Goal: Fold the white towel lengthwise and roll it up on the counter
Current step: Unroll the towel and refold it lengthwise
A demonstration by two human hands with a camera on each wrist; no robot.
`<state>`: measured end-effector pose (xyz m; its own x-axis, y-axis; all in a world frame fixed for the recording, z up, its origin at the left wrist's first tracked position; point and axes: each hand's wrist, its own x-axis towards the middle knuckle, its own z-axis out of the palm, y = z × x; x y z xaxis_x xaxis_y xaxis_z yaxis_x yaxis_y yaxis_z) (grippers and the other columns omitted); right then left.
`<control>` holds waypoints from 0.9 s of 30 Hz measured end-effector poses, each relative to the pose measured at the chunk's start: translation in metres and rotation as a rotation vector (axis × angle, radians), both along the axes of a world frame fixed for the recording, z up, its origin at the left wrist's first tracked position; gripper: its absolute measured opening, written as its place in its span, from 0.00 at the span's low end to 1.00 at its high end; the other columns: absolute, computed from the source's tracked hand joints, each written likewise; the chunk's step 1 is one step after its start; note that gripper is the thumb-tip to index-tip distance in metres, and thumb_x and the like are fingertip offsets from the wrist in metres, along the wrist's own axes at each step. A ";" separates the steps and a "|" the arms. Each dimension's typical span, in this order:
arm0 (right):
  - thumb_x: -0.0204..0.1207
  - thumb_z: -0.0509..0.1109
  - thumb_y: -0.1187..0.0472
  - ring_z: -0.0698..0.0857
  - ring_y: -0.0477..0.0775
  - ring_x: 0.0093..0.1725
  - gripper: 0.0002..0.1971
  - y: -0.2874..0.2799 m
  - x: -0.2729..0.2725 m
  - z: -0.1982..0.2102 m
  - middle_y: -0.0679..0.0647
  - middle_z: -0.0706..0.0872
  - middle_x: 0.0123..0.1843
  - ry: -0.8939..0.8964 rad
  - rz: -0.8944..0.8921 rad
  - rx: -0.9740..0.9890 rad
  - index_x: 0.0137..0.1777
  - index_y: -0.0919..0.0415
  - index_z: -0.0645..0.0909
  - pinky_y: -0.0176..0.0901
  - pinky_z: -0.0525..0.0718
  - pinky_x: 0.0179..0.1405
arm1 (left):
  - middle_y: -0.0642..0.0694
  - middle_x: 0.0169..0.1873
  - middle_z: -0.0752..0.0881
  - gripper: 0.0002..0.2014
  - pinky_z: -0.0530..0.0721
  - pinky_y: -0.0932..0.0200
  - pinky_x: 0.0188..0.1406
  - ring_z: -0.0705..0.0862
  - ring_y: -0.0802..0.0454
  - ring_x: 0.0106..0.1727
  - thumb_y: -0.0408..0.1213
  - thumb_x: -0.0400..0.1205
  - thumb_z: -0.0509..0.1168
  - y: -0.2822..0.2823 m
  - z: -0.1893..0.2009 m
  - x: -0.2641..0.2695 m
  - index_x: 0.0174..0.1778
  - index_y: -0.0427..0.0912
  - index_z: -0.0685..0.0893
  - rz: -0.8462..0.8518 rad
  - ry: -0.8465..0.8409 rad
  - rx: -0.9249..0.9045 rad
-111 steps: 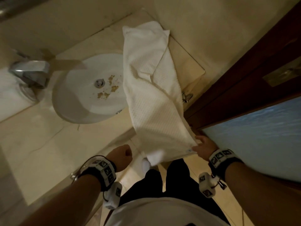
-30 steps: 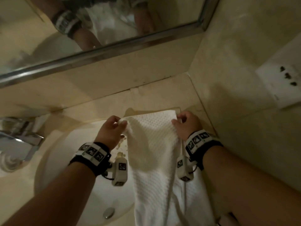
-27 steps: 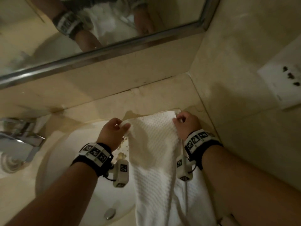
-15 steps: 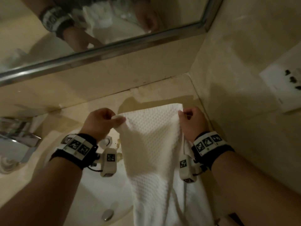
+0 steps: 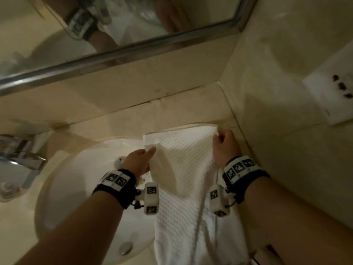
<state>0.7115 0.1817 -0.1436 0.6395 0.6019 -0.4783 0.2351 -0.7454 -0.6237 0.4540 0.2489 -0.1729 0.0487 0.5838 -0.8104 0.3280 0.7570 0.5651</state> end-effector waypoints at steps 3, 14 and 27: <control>0.86 0.64 0.53 0.85 0.60 0.57 0.13 0.000 0.008 -0.005 0.56 0.87 0.60 -0.054 -0.011 -0.046 0.65 0.57 0.79 0.41 0.74 0.49 | 0.41 0.54 0.93 0.22 0.87 0.41 0.64 0.91 0.41 0.56 0.55 0.80 0.75 0.003 0.005 0.002 0.59 0.41 0.89 0.033 -0.007 0.029; 0.87 0.64 0.53 0.81 0.52 0.55 0.11 0.038 0.027 0.058 0.50 0.83 0.54 -0.203 0.054 0.102 0.63 0.56 0.81 0.39 0.72 0.51 | 0.39 0.39 0.91 0.20 0.90 0.42 0.44 0.89 0.42 0.40 0.51 0.77 0.78 0.027 0.070 0.017 0.46 0.34 0.87 0.125 -0.120 0.346; 0.78 0.65 0.44 0.87 0.60 0.43 0.18 -0.057 0.002 0.024 0.53 0.88 0.38 -0.134 0.318 -0.229 0.36 0.57 0.80 0.43 0.81 0.40 | 0.25 0.50 0.88 0.36 0.87 0.31 0.57 0.89 0.28 0.52 0.61 0.71 0.76 -0.036 0.014 -0.019 0.57 0.29 0.84 -0.058 0.298 0.104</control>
<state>0.7135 0.1249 -0.1200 0.5043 0.6671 -0.5483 0.5441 -0.7385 -0.3982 0.4353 0.2127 -0.1594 -0.1461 0.6672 -0.7304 0.5312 0.6758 0.5110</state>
